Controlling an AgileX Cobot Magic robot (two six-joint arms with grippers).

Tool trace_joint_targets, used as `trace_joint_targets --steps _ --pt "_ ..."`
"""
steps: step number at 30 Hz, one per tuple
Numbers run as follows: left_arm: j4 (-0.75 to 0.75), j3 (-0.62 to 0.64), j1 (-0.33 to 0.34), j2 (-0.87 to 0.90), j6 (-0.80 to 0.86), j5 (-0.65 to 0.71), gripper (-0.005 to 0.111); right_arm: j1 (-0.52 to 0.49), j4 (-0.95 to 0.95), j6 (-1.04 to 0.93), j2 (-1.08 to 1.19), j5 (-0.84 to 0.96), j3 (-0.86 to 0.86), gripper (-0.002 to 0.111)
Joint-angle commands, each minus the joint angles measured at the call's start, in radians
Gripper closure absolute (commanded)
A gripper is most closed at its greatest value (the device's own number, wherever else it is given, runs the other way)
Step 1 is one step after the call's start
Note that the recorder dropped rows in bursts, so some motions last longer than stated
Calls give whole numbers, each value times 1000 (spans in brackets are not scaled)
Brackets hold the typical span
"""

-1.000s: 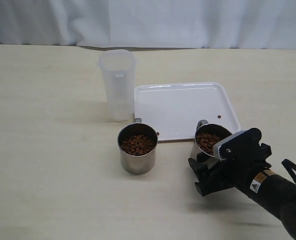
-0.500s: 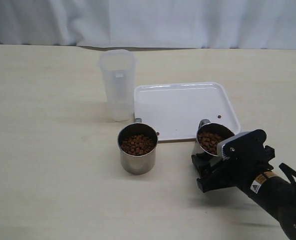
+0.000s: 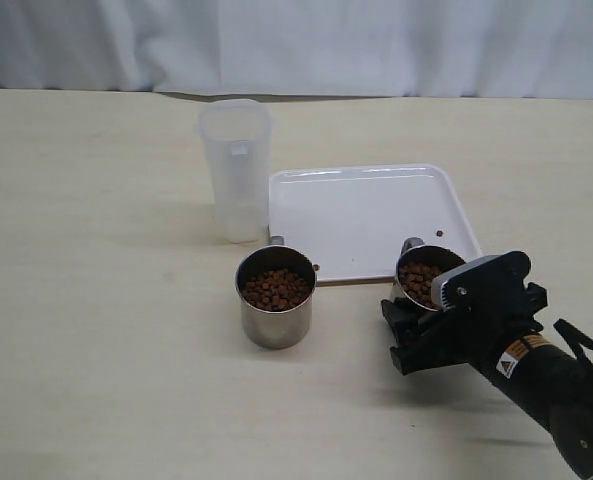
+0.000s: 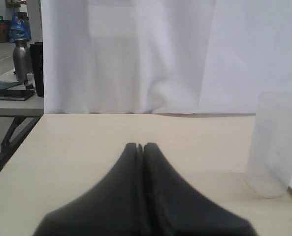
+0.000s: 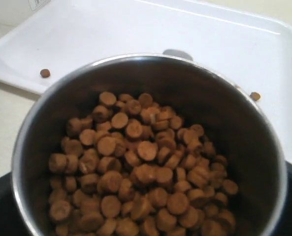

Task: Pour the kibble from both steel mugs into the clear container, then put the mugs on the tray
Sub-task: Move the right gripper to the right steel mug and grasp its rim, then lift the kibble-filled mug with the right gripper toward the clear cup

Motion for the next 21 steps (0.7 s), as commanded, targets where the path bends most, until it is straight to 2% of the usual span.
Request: trace_joint_targets --steps 1,4,6,7,8,9,10,11,12,21 --pt "-5 3 2 -3 0 -8 107 0 -5 -11 3 -12 -4 -2" --pt "-5 3 2 -3 0 -8 107 0 -5 -12 3 -12 -8 -2" --pt "-5 3 2 -3 0 -8 107 0 -5 -12 3 -12 -8 6" --pt "-5 3 2 -3 0 -8 107 0 -5 -12 3 -12 -8 16" --pt "-5 3 2 -3 0 -8 107 0 -5 -12 3 -12 -8 31" --pt "-5 3 2 -3 0 -8 107 0 -5 -12 3 -12 -8 58" --pt "-5 3 2 -3 0 -8 107 0 -5 -12 3 -12 -6 69" --pt "-5 3 2 -3 0 -8 107 0 -5 -12 3 -12 6 89" --pt "-5 3 2 -3 0 -8 107 0 -3 -10 -4 -12 22 101" --pt "-5 3 2 -3 0 -8 107 0 -2 61 -212 -12 99 103"
